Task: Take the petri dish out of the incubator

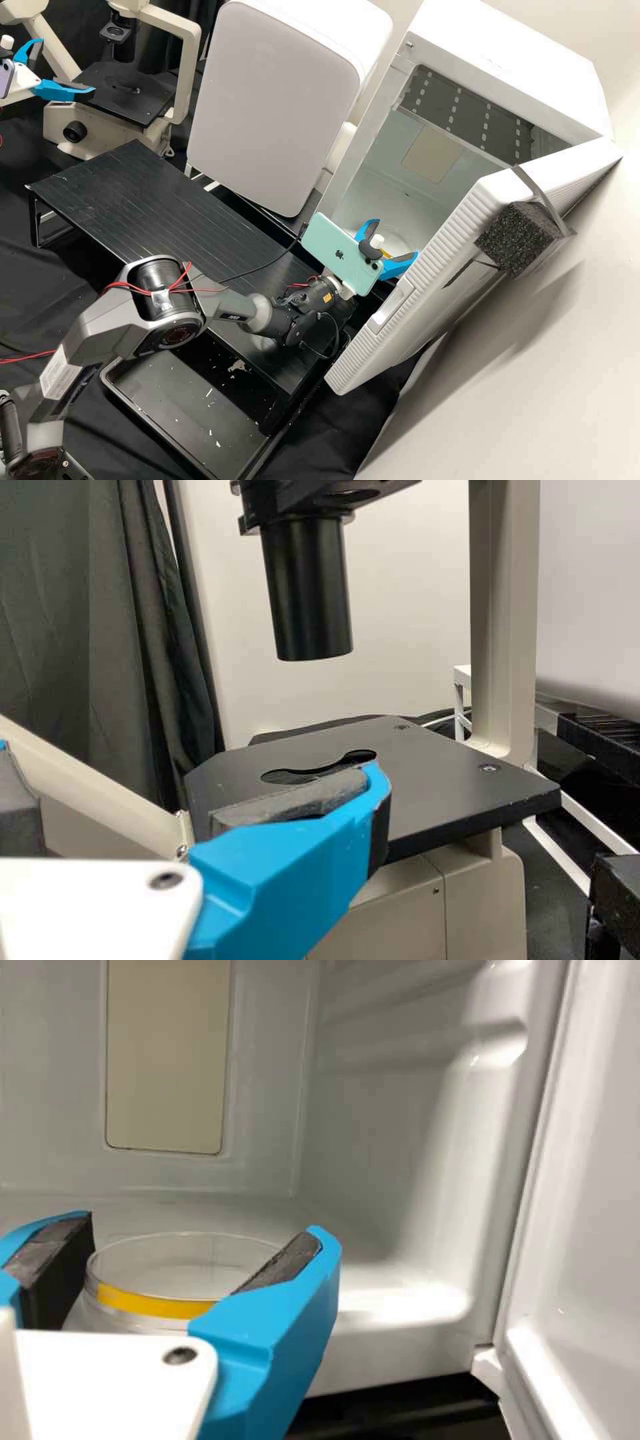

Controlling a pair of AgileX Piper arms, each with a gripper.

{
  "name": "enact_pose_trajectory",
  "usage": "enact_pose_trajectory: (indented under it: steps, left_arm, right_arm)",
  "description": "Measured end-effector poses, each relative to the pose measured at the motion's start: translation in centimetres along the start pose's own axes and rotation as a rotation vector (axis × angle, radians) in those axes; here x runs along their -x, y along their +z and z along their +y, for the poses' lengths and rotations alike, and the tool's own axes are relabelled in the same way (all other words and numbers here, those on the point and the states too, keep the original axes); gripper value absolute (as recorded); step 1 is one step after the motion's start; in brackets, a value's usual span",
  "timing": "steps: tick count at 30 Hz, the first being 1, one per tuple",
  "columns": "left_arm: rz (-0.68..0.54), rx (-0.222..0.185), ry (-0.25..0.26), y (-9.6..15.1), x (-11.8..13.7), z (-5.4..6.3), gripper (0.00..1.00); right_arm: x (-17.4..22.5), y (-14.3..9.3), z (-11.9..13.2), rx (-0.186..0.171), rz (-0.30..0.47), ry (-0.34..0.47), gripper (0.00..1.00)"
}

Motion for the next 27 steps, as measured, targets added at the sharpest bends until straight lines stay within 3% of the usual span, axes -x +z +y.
enact_pose_trajectory:
  steps: [7, 27]
  left_arm:
    - [0.0, 0.0, 0.0, 0.0, 0.0, 0.0, 1.0]
    - [0.0, 0.0, 0.0, 0.0, 0.0, 0.0, 1.0]
  right_arm:
    - [1.0, -0.1, 1.0, -0.016, 0.06, 0.058, 0.0]
    - [1.7, 0.2, 0.4, -0.031, 0.051, 0.044, 0.0]
